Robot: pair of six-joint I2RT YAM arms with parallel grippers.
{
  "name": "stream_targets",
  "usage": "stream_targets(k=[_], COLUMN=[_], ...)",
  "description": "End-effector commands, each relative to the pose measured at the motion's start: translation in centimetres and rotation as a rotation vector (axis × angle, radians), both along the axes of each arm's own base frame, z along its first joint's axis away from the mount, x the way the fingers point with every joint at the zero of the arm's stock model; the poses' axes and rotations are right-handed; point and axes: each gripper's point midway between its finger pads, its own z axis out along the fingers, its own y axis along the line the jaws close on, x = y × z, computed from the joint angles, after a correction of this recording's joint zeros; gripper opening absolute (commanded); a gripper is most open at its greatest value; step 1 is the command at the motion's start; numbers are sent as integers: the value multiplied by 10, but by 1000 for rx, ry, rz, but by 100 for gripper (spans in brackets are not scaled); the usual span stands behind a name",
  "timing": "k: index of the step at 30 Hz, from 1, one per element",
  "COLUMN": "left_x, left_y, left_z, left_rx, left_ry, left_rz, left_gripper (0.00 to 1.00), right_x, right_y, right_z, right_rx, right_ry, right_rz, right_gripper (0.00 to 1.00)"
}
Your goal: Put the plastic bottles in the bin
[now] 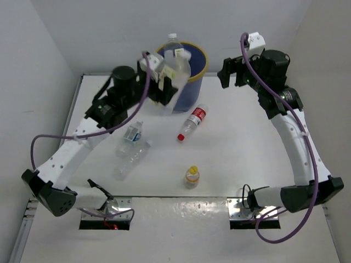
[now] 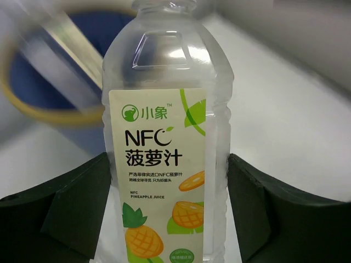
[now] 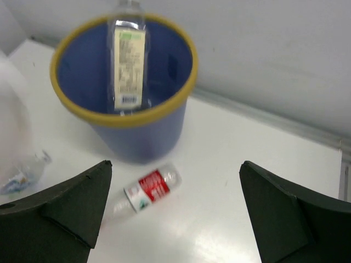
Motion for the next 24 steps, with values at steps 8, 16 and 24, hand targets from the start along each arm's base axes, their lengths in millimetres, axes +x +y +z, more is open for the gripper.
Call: stream_targets(k=[8, 16, 24], left_x=[113, 199, 225], left_y=[26, 3, -3], left_z=[186, 139, 58], left_rx=[-262, -404, -341], left_ry=[-560, -467, -328], left_rz=[251, 120, 134], left_gripper=[0, 0, 17], right_x=[-37, -40, -47], right_y=[-3, -21, -32], right_z=[-97, -116, -128], right_rx=[11, 18, 32], right_ry=[251, 303, 334], right_rz=[81, 43, 30], right_gripper=[96, 96, 96])
